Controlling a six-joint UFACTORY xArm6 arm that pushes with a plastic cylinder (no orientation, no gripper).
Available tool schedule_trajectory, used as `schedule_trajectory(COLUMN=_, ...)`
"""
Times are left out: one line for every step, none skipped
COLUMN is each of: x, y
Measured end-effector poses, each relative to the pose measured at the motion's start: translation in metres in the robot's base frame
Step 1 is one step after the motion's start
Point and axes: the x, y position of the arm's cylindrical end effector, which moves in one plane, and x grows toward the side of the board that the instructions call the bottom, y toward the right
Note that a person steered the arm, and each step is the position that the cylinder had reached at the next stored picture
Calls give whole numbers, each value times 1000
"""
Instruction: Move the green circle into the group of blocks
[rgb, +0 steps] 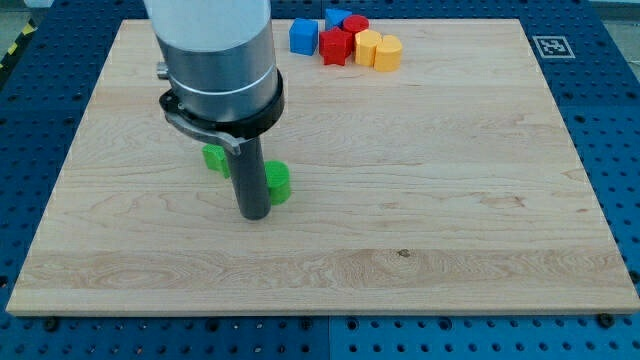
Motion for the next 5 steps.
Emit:
schedule_trajectory(x=-16, y=2)
schedule_trajectory(x=-43, y=20)
schedule_trajectory(x=-72, y=46)
schedule_trajectory(x=-86, y=83)
schedule_trajectory(x=-86, y=115)
